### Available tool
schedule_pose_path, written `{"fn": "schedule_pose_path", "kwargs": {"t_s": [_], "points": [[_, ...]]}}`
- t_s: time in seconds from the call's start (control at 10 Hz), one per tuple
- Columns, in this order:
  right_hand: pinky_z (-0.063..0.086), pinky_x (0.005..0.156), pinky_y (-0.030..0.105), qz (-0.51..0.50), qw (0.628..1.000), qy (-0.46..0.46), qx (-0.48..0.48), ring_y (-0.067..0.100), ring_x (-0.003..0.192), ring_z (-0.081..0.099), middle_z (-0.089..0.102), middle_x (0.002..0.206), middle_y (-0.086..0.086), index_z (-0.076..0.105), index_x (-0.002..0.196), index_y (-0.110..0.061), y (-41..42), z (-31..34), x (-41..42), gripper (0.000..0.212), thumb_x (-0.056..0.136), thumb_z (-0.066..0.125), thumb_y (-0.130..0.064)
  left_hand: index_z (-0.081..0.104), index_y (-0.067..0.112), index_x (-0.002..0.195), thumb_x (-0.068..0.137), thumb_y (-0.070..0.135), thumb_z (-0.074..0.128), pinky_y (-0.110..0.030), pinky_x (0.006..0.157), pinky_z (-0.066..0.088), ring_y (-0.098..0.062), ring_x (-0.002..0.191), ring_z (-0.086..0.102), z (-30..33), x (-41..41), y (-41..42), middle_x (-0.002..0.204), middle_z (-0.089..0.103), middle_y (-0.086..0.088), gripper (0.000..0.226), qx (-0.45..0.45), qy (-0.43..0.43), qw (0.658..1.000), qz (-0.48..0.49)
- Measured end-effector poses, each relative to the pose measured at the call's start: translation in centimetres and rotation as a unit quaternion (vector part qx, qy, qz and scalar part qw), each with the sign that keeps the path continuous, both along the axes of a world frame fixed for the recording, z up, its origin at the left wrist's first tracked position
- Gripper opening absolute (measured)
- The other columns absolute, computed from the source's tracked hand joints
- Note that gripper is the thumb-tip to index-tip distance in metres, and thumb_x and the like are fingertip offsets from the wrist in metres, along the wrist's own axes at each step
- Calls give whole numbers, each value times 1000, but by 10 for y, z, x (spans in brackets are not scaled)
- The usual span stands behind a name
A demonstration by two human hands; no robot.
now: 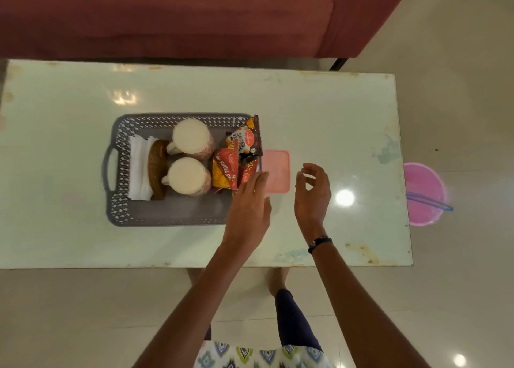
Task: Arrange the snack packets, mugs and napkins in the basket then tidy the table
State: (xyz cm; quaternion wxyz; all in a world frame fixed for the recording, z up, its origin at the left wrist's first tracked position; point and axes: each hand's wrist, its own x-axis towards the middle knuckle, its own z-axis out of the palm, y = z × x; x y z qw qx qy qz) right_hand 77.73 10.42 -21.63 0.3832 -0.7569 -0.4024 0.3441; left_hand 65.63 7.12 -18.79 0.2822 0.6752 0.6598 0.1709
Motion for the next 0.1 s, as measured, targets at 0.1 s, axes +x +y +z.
{"fn": "schedule_pose_path", "kwargs": {"t_s": [0.1], "points": [[47, 66, 7, 10, 1000, -3, 23, 3, 87, 58, 60, 111, 0, 58, 111, -13, -15, 32, -28, 19, 93, 52, -8, 41, 9, 135, 92, 16, 51, -36, 98, 48, -23, 123, 47, 23, -56, -20, 134, 49, -10, 44, 9, -14, 999, 34]]}}
